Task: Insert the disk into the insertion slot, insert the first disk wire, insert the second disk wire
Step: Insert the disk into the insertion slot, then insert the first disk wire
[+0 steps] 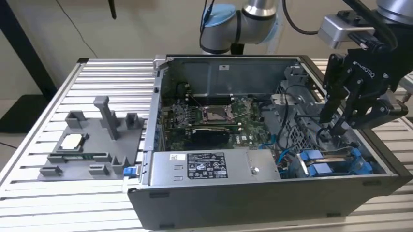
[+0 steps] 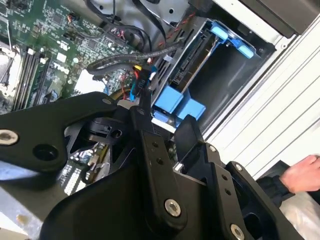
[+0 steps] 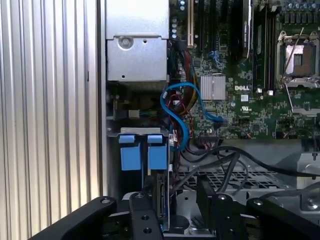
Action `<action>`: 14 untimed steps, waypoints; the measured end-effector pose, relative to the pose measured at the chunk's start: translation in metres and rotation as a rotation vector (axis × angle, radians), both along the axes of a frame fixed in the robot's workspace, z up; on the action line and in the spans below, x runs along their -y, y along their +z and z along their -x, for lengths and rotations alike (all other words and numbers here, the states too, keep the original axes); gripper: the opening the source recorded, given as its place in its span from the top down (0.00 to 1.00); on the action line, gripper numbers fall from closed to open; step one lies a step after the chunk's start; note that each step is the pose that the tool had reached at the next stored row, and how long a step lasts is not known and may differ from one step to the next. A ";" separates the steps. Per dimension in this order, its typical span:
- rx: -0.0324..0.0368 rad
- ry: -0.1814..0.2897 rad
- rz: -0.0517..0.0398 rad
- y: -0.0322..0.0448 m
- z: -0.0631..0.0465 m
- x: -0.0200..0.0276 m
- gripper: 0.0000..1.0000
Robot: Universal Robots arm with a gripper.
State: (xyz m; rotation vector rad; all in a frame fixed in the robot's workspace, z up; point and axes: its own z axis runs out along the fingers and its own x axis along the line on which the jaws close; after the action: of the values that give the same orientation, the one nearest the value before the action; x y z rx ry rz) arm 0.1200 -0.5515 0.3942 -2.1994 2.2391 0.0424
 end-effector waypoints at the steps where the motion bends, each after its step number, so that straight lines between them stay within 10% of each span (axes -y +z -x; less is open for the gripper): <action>1: 0.0004 0.000 -0.0027 -0.0001 0.000 -0.0010 0.53; 9: 0.0008 0.000 -0.0134 -0.0042 -0.007 -0.0053 0.53; 14: 0.0007 0.000 -0.0436 -0.0065 -0.008 -0.0078 0.53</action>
State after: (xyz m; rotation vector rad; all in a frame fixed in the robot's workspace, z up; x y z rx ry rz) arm 0.1279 -0.5437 0.3878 -2.1773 2.2159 0.0896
